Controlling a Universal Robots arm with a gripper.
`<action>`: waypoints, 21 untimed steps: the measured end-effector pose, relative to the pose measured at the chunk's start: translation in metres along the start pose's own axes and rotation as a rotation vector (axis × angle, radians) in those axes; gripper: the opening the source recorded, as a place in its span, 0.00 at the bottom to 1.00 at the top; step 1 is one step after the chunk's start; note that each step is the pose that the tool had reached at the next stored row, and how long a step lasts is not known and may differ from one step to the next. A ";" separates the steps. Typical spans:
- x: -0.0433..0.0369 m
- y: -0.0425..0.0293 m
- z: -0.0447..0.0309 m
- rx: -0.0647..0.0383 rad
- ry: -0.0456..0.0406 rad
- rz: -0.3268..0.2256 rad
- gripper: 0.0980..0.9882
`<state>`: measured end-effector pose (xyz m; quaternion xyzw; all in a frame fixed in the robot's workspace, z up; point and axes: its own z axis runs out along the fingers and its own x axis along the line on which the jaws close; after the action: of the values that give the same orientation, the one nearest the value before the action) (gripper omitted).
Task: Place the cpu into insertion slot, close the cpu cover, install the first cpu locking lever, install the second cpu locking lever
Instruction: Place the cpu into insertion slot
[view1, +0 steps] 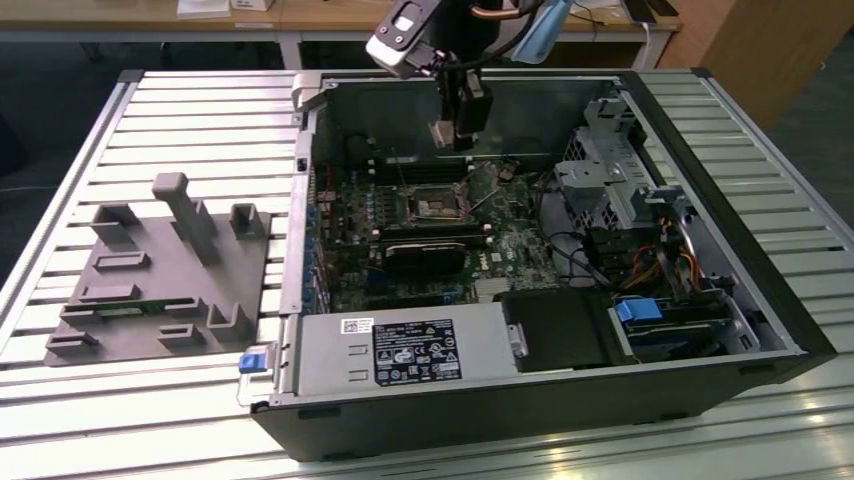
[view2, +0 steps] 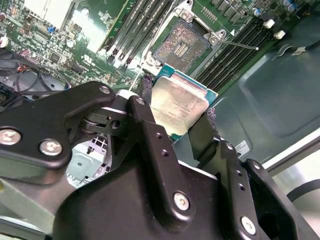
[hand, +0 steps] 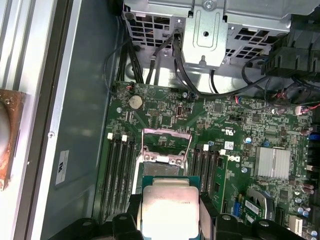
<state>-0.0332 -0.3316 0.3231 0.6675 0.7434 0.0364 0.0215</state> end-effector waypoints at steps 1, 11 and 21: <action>0.0000 0.0000 0.0003 0.000 0.0000 0.000 0.50; -0.0001 -0.0003 0.0035 0.000 -0.0006 0.005 0.50; -0.0001 -0.0006 0.0067 0.000 -0.0013 0.009 0.50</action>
<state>-0.0332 -0.3316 0.3163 0.6707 0.7405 0.0361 0.0218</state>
